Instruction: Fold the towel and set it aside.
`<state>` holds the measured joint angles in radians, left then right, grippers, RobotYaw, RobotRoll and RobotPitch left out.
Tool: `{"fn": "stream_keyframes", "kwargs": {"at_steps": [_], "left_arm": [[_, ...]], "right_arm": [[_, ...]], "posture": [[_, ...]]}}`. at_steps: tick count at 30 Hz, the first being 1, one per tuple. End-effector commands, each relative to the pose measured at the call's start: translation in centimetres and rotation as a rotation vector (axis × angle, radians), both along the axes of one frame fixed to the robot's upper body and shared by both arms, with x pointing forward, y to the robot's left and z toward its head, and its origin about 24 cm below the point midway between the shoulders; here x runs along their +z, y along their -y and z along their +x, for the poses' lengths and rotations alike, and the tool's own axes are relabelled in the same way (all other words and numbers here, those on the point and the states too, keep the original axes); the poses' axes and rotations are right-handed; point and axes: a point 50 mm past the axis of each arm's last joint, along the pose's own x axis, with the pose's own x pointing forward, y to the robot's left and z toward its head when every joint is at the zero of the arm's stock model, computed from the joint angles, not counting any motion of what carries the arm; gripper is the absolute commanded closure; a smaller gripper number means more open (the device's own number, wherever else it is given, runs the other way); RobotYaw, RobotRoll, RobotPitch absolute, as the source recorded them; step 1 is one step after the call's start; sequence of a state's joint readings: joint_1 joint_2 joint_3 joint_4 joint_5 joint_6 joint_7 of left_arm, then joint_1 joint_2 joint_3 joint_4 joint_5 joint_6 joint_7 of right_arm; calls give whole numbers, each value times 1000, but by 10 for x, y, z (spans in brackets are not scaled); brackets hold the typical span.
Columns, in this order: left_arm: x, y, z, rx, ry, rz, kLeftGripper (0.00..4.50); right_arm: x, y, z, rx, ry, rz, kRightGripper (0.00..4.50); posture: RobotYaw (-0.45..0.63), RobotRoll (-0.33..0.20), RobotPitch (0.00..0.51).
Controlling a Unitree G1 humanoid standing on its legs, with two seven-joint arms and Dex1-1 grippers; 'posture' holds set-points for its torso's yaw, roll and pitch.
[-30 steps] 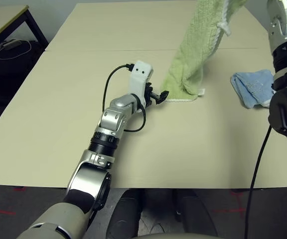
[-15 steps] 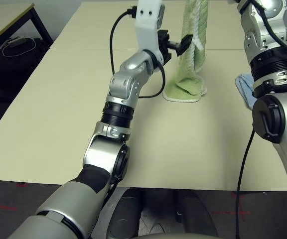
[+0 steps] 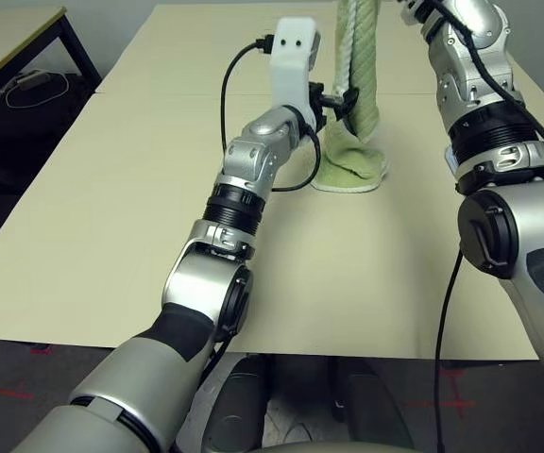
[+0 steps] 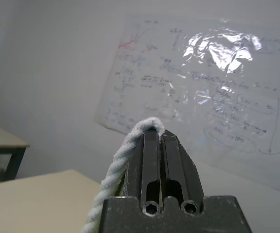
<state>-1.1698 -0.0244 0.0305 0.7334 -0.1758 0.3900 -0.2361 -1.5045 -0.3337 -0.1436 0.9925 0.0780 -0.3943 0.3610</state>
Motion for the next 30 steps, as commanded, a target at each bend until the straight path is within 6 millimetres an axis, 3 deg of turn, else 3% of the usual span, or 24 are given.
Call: {"fn": "stream_keyframes", "kwargs": {"at_steps": [1, 10, 17, 27, 30], "left_arm": [[-20, -4, 3, 21, -49, 28, 0], [-55, -32, 7, 111, -151, 66, 0], [-62, -50, 5, 146, -184, 35, 0], [-62, -35, 4, 90, -178, 12, 0], [-49, -23, 2, 7, -143, -51, 0]], "right_arm": [[19, 9, -8, -4, 56, 49, 4459], [27, 21, -12, -40, 80, 58, 4459], [24, 26, -12, -53, 72, 47, 4459], [48, 28, -26, -27, 162, 86, 4459], [50, 29, -27, -35, 163, 71, 4459]], "posture": [[113, 0, 147], [106, 0, 151], [110, 0, 153], [95, 0, 151], [84, 0, 147]]}}
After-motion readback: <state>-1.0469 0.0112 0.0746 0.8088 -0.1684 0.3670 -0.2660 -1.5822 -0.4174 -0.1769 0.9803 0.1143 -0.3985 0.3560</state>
